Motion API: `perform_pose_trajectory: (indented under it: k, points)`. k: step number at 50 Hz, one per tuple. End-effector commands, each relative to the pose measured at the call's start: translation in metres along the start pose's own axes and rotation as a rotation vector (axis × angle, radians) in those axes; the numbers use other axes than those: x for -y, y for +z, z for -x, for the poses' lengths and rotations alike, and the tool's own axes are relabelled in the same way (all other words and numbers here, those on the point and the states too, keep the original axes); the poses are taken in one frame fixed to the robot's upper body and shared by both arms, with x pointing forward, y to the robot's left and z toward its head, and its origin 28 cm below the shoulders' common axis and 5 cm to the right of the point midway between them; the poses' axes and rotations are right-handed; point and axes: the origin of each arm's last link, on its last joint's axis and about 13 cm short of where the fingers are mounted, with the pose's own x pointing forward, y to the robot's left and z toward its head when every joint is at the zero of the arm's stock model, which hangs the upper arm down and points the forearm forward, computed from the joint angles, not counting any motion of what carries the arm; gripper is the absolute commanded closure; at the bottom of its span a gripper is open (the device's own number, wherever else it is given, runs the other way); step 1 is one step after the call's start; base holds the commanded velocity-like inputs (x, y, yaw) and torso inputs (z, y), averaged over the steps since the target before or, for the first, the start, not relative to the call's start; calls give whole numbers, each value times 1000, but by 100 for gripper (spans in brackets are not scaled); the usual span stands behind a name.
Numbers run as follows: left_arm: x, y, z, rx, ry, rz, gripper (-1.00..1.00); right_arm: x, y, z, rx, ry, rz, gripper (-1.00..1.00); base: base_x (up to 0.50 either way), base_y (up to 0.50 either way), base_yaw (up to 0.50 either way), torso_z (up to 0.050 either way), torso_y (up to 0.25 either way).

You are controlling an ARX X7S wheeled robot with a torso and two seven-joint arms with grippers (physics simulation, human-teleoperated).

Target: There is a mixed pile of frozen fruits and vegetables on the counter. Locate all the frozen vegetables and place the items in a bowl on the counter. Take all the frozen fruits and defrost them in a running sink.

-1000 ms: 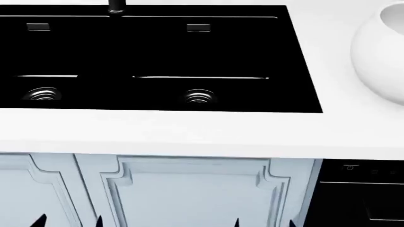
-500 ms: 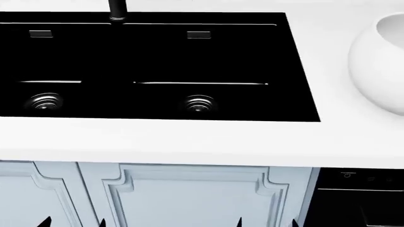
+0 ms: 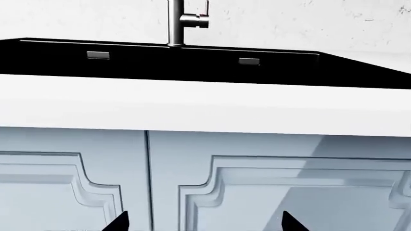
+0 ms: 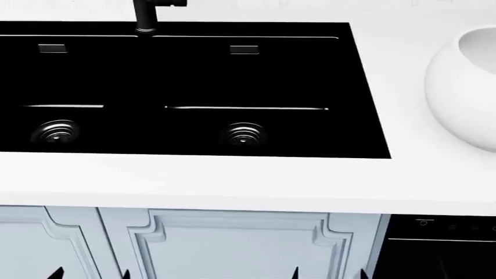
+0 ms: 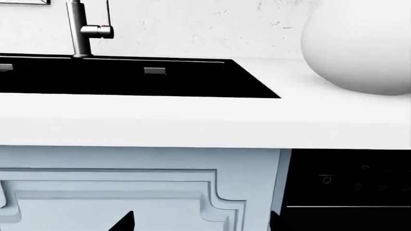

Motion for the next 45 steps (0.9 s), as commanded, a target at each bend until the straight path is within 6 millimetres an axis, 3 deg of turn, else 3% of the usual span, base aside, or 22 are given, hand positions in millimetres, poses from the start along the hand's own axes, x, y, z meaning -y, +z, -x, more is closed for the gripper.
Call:
perform_pose_trajectory:
  k: [1, 45]
  points:
    - [1, 3, -2, 26, 24, 4, -100, -1, 0, 2, -2, -4, 9, -100, 0, 0, 0, 0, 0]
    - [2, 4, -4, 27, 20, -1, -100, 0, 0, 1, -2, -13, 9, -100, 0, -497, 0, 0, 0]
